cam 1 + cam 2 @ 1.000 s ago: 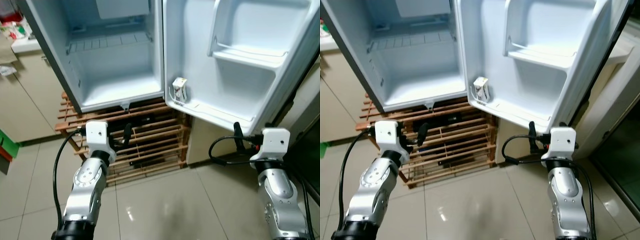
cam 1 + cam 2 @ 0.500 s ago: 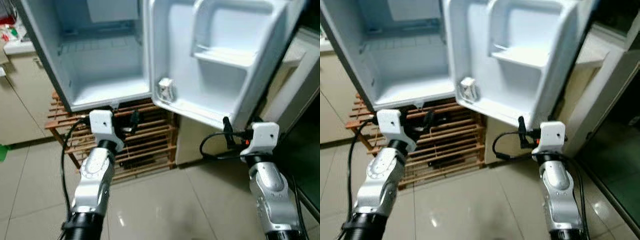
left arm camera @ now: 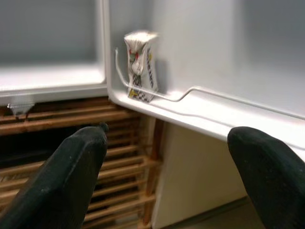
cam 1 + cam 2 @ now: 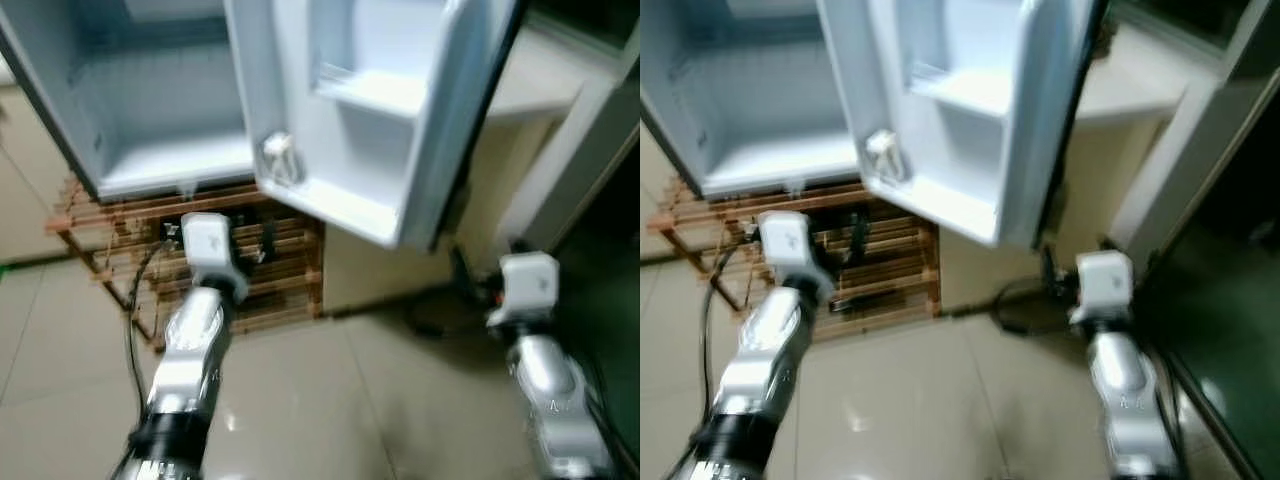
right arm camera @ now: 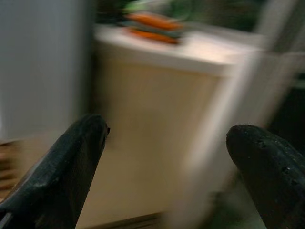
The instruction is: Restocking fridge
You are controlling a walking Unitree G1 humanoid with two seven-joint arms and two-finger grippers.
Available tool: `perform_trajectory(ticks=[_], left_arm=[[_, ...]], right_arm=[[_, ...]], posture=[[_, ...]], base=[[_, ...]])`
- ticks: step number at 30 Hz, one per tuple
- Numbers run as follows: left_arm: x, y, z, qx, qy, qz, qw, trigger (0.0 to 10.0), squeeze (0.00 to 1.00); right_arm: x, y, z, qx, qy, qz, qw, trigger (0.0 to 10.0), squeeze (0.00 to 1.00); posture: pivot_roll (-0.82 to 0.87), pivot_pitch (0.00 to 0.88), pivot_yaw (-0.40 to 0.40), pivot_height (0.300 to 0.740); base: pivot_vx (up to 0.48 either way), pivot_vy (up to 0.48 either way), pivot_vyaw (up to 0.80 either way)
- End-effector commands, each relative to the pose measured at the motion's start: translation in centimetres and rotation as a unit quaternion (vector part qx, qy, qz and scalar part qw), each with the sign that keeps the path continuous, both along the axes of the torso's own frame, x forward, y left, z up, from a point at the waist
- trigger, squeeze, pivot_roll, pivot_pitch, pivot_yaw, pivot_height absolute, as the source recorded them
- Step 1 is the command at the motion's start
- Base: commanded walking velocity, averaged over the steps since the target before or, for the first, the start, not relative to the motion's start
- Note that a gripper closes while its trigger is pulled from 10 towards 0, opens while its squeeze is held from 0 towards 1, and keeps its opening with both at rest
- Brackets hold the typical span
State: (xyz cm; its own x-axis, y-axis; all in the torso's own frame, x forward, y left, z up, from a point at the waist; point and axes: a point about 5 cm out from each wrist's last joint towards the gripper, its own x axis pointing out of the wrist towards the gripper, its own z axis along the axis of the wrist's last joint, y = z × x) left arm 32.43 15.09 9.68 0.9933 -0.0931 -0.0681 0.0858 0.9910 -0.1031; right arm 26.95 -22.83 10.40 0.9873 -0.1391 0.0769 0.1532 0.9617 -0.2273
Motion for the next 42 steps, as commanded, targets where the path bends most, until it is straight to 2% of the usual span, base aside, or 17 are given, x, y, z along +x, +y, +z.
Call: perform_trajectory(ticks=[1, 2, 3, 4, 5, 11, 13, 14, 15, 16, 17, 19, 20, 21, 28, 33, 42], left_arm=[[0.2, 2.2, -0.3, -0.001, 0.011, 0.045, 0.999, 10.0, 0.00], [0.5, 2.5, -0.5, -0.003, 0.022, 0.055, 0.998, 10.0, 0.00], [0.7, 3.0, -1.6, 0.009, 0.056, 0.060, 0.997, 10.0, 0.00], [0.7, 3.0, -1.6, 0.009, 0.056, 0.060, 0.997, 10.0, 0.00], [0.5, 3.1, -2.5, 0.026, 0.076, 0.055, 0.995, 10.0, 0.00], [-1.5, 2.6, -6.4, 0.074, 0.146, 0.019, 0.986, 10.0, 0.00], [-3.7, 2.8, -8.5, 0.093, 0.166, -0.008, 0.982, 10.0, 0.00], [-4.6, 2.4, -8.7, 0.082, 0.146, -0.046, 0.985, 10.0, 0.00], [-4.6, 2.4, -8.7, 0.082, 0.146, -0.046, 0.985, 10.0, 0.00], [-6.7, 2.1, -9.5, 0.080, 0.136, -0.092, 0.983, 10.0, 0.00], [-6.7, 2.1, -9.5, 0.080, 0.136, -0.092, 0.983, 10.0, 0.00], [-9.7, 2.8, -10.6, 0.096, 0.161, -0.103, 0.977, 10.0, 0.00], [-9.7, 2.8, -10.6, 0.096, 0.161, -0.103, 0.977, 10.0, 0.00], [-11.1, 3.4, -10.9, 0.108, 0.169, -0.106, 0.974, 10.0, 0.00], [-14.7, 6.1, -10.9, 0.122, 0.188, -0.090, 0.970, 10.0, 0.00], [-16.9, 6.6, -10.3, 0.127, 0.197, -0.084, 0.968, 10.0, 0.00], [-17.8, 5.9, -10.0, 0.116, 0.207, -0.081, 0.968, 10.0, 0.00]], right_arm=[[0.5, -0.2, 0.6, -0.005, -0.009, -0.018, 1.000, 10.0, 0.00], [0.7, -0.4, 0.8, -0.010, -0.012, -0.028, 0.999, 10.0, 0.00], [2.4, -1.2, 2.1, -0.030, -0.029, -0.068, 0.997, 10.0, 0.00], [2.4, -1.2, 2.1, -0.030, -0.029, -0.068, 0.997, 10.0, 0.00], [3.9, -1.7, 3.0, -0.051, -0.035, -0.091, 0.994, 10.0, 0.00], [6.7, -2.4, 4.7, -0.089, -0.035, -0.138, 0.986, 10.0, 0.00], [7.7, -2.4, 5.7, -0.105, -0.047, -0.138, 0.984, 10.0, 0.00], [8.1, -2.3, 5.8, -0.104, -0.046, -0.133, 0.984, 10.0, 0.00], [8.1, -2.3, 5.8, -0.104, -0.046, -0.133, 0.984, 10.0, 0.00], [8.6, -2.0, 5.7, -0.104, -0.043, -0.128, 0.985, 10.0, 0.00], [8.6, -2.0, 5.7, -0.104, -0.043, -0.128, 0.985, 10.0, 0.00], [9.2, -1.8, 5.8, -0.107, -0.039, -0.127, 0.985, 10.0, 0.00], [9.2, -1.8, 5.8, -0.107, -0.039, -0.127, 0.985, 10.0, 0.00], [9.7, -1.8, 6.0, -0.107, -0.035, -0.128, 0.985, 10.0, 0.00], [10.8, -2.0, 6.7, -0.100, -0.025, -0.136, 0.985, 10.0, 0.00], [11.6, -1.4, 7.7, -0.093, -0.034, -0.132, 0.986, 10.0, 0.00], [13.0, 1.2, 9.4, -0.023, -0.051, -0.074, 0.996, 10.0, 0.00]], posture=[[-0.16, 0.000, 0.042, 0.740], [-0.16, 0.000, 0.042, 0.740], [-0.16, 0.000, 0.063, 0.740], [-0.16, 0.000, 0.063, 0.740], [-0.16, 0.000, 0.063, 0.740], [-0.13, 0.000, 0.053, 0.740], [-0.09, 0.042, 0.038, 0.740], [-0.08, 0.065, 0.036, 0.740], [-0.08, 0.065, 0.036, 0.740], [-0.05, 0.115, 0.035, 0.740], [-0.05, 0.115, 0.035, 0.740], [-0.02, 0.163, 0.039, 0.740], [-0.02, 0.163, 0.039, 0.740], [0.01, 0.189, 0.042, 0.740], [0.07, 0.246, 0.049, 0.740], [0.10, 0.271, 0.052, 0.740], [0.10, 0.285, 0.033, 0.740]], base=[[0.000, 0.000, 0.00], [0.000, 0.000, 0.00], [0.000, 0.000, 0.00], [0.000, 0.000, 0.00], [0.000, 0.000, 0.00], [0.000, 0.000, 0.00], [0.000, 0.000, 0.00], [0.000, 0.000, 0.00], [0.000, 0.000, 0.00], [0.000, 0.000, 0.00], [0.000, 0.000, 0.00], [0.000, 0.000, 0.00], [0.000, 0.000, 0.00], [0.000, 0.000, 0.00], [0.000, 0.000, 0.00], [0.000, 0.000, 0.00], [0.000, 0.000, 0.00]])
